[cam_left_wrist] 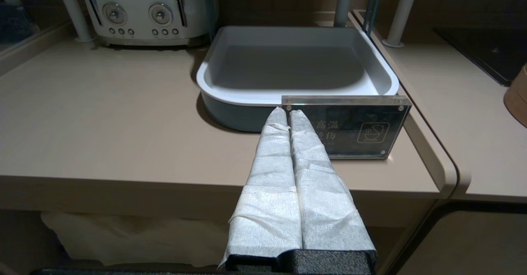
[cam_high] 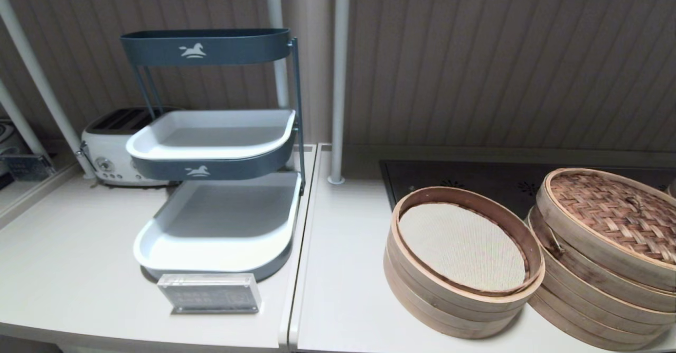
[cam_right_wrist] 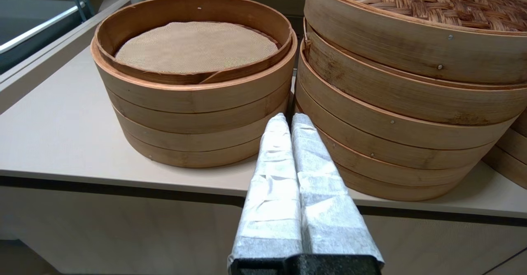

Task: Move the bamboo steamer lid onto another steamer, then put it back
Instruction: Pick up the steamer

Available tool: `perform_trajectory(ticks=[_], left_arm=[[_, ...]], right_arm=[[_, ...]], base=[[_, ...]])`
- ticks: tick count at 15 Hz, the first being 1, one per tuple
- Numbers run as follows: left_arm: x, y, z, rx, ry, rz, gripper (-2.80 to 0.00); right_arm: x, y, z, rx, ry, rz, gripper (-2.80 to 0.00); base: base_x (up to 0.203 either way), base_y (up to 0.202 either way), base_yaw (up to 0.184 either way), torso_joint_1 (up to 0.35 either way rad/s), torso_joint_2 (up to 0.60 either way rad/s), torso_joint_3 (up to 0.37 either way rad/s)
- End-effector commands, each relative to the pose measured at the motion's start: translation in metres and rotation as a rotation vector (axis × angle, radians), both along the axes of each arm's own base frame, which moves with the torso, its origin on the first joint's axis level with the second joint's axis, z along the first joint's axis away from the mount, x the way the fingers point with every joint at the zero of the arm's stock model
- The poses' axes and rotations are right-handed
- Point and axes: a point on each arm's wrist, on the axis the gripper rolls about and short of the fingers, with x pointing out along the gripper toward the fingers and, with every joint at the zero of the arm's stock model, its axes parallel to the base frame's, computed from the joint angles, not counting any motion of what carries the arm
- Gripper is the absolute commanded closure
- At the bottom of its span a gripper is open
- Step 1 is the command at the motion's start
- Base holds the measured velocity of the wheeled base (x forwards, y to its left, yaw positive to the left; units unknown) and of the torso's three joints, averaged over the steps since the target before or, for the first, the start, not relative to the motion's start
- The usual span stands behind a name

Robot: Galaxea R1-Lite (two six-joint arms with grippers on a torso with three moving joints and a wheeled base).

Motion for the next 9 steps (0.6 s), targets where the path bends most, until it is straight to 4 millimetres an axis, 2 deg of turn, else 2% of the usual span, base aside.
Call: perform_trajectory(ticks=[1, 6, 7, 9], left_arm=[[0.002, 0.000, -0.008, 0.001, 0.025, 0.001, 0.00], [0.002, 0.000, -0.008, 0.000, 0.024, 0.001, 0.00], [0.002, 0.000, -0.008, 0.000, 0.024, -0.001, 0.00], [0.002, 0.000, -0.008, 0.001, 0.024, 0.000, 0.00]], right_arm=[[0.000, 0.000, -0.001, -0.001, 0.016, 0.004, 0.00], [-0.022, 0.001, 0.054, 0.003, 0.033, 0.045, 0.00], [-0.017, 0.001, 0.067, 0.006, 0.075, 0.046, 0.00], [0.006, 0.001, 0.104, 0.015, 0.170, 0.032, 0.00]], base=[[0.000, 0.000, 0.000, 0.000, 0.00, 0.000], [0.000, 0.000, 0.000, 0.000, 0.00, 0.000], [0.000, 0.000, 0.000, 0.000, 0.00, 0.000], [0.000, 0.000, 0.000, 0.000, 0.00, 0.000]])
